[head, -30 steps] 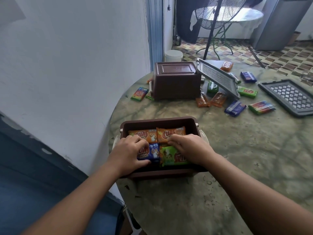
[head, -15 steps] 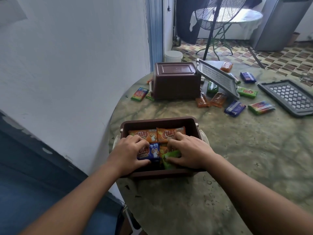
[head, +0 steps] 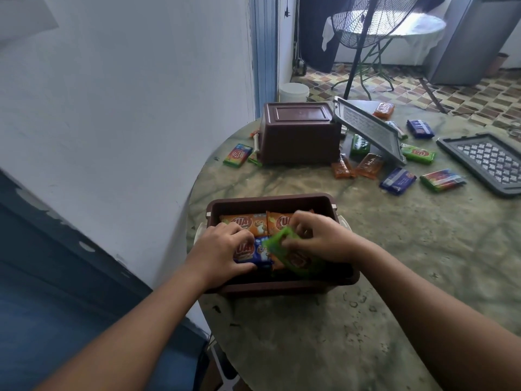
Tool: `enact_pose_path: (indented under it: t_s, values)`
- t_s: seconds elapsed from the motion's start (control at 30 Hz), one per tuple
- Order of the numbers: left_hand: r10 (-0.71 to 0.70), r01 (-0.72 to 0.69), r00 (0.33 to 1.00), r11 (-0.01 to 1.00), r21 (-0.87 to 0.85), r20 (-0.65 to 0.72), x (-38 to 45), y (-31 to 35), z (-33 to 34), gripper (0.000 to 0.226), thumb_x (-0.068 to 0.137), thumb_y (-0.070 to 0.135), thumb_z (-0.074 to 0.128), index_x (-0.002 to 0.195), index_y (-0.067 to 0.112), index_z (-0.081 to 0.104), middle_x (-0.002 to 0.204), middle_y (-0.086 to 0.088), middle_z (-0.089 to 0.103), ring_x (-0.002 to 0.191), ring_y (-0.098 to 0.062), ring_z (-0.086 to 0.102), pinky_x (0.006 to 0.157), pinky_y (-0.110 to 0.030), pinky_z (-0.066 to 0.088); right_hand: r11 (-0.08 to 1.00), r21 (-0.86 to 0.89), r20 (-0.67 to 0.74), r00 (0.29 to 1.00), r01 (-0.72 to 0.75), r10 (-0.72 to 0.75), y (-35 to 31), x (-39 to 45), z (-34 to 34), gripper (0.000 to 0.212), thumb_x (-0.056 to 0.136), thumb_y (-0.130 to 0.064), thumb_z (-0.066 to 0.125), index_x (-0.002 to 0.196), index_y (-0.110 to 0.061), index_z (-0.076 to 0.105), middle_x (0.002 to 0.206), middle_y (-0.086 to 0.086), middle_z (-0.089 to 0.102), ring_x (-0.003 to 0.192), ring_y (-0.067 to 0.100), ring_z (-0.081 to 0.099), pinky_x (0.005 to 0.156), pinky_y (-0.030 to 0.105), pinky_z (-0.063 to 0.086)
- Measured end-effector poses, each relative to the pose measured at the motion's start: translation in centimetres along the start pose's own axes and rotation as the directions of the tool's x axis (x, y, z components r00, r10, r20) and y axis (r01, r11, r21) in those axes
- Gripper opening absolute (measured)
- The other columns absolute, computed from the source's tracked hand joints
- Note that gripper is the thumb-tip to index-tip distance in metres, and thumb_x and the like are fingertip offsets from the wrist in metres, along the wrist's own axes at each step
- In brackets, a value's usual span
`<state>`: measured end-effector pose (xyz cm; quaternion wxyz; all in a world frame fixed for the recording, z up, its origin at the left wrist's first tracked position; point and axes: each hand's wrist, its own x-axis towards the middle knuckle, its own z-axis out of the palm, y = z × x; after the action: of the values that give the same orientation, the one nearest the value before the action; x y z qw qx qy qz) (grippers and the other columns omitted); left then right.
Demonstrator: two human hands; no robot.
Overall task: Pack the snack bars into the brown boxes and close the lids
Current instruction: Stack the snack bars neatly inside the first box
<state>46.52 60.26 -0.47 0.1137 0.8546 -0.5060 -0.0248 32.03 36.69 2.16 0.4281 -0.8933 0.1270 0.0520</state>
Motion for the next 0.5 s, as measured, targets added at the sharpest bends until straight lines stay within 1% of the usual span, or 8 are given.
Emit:
enact_pose_path:
  t_s: [0.07, 0.1, 0.13, 0.2, 0.3, 0.37, 0.43, 0.5]
  values:
    - [-0.001, 0.001, 1.000, 1.000, -0.002, 0.001, 0.01, -0.04, 0.00, 0.059, 0.079, 0.069, 0.070, 0.127, 0.036, 0.060, 0.129, 0.011, 0.058, 0.116, -0.015, 0.052, 0.095, -0.037, 0.043, 0.932, 0.356, -0.094, 0.990, -0.065, 0.104, -0.72, 0.02, -0.58, 0.025, 0.094, -0.033, 0.074, 0.109, -0.022, 0.057, 0.107, 0.007, 0.071, 0.093, 0.020, 0.075, 0.074, 0.041, 0.065]
    - [0.000, 0.000, 1.000, 1.000, -0.001, 0.002, 0.00, -0.05, 0.01, 0.059, 0.079, 0.069, 0.070, 0.127, 0.036, 0.060, 0.128, 0.011, 0.058, 0.116, -0.015, 0.052, 0.095, -0.037, 0.043, 0.886, 0.459, -0.115, 0.984, -0.071, 0.139, -1.04, 0.04, -0.83, 0.024, 0.096, -0.027, 0.072, 0.114, -0.021, 0.055, 0.109, 0.013, 0.071, 0.094, 0.023, 0.076, 0.077, 0.046, 0.064]
    - [0.003, -0.003, 1.000, 1.000, 0.001, 0.000, -0.02, -0.07, 0.04, 0.060, 0.079, 0.069, 0.070, 0.128, 0.036, 0.060, 0.128, 0.011, 0.058, 0.116, -0.014, 0.051, 0.095, -0.037, 0.043, 0.862, 0.500, -0.118, 0.980, -0.078, 0.158, -1.21, 0.08, -1.04, 0.026, 0.098, -0.023, 0.070, 0.118, -0.022, 0.055, 0.110, 0.015, 0.070, 0.095, 0.024, 0.076, 0.079, 0.047, 0.064]
    - [0.004, -0.004, 1.000, 1.000, 0.000, 0.000, 0.03, -0.04, 0.03, 0.059, 0.080, 0.068, 0.071, 0.129, 0.035, 0.060, 0.129, 0.011, 0.058, 0.116, -0.014, 0.051, 0.095, -0.036, 0.043, 0.855, 0.509, -0.081, 0.982, -0.105, 0.169, -1.24, 0.08, -0.96, 0.032, 0.099, -0.018, 0.067, 0.126, -0.026, 0.054, 0.114, 0.014, 0.069, 0.097, 0.023, 0.076, 0.077, 0.042, 0.064]
    - [0.005, -0.005, 1.000, 1.000, -0.002, -0.006, 0.08, 0.00, 0.00, 0.060, 0.079, 0.068, 0.071, 0.127, 0.034, 0.061, 0.128, 0.010, 0.059, 0.116, -0.015, 0.053, 0.095, -0.036, 0.044, 0.879, 0.445, -0.047, 0.976, -0.171, 0.214, -0.49, -0.16, -0.49, 0.034, 0.096, -0.017, 0.068, 0.124, -0.031, 0.055, 0.115, 0.010, 0.068, 0.098, 0.022, 0.075, 0.074, 0.041, 0.065]
    - [0.008, -0.008, 1.000, 1.000, -0.002, -0.008, 0.02, -0.08, 0.01, 0.060, 0.079, 0.068, 0.071, 0.127, 0.034, 0.061, 0.127, 0.010, 0.060, 0.115, -0.015, 0.054, 0.094, -0.037, 0.045, 0.918, 0.338, -0.036, 0.972, -0.205, 0.231, -0.26, -0.42, -0.41, 0.032, 0.095, -0.019, 0.069, 0.120, -0.032, 0.053, 0.111, 0.006, 0.068, 0.096, 0.020, 0.074, 0.072, 0.036, 0.065]
    - [0.010, -0.010, 1.000, 1.000, 0.002, -0.010, 0.00, -0.08, 0.05, 0.060, 0.079, 0.068, 0.071, 0.127, 0.034, 0.061, 0.127, 0.010, 0.060, 0.115, -0.015, 0.053, 0.094, -0.037, 0.044, 0.980, 0.068, -0.069, 0.979, -0.185, 0.190, -0.37, -0.61, -0.62, 0.032, 0.096, -0.023, 0.067, 0.121, -0.032, 0.048, 0.106, -0.002, 0.065, 0.095, 0.015, 0.070, 0.066, 0.025, 0.061]
    - [0.011, -0.011, 1.000, 1.000, 0.012, -0.009, 0.06, -0.03, 0.04, 0.060, 0.079, 0.069, 0.070, 0.127, 0.034, 0.061, 0.127, 0.011, 0.059, 0.115, -0.015, 0.053, 0.095, -0.038, 0.044, 0.974, -0.194, -0.093, 0.991, -0.115, 0.098, -0.52, -0.61, -0.65, 0.041, 0.095, -0.029, 0.068, 0.129, -0.035, 0.044, 0.114, -0.005, 0.059, 0.101, 0.014, 0.064, 0.067, 0.017, 0.054]
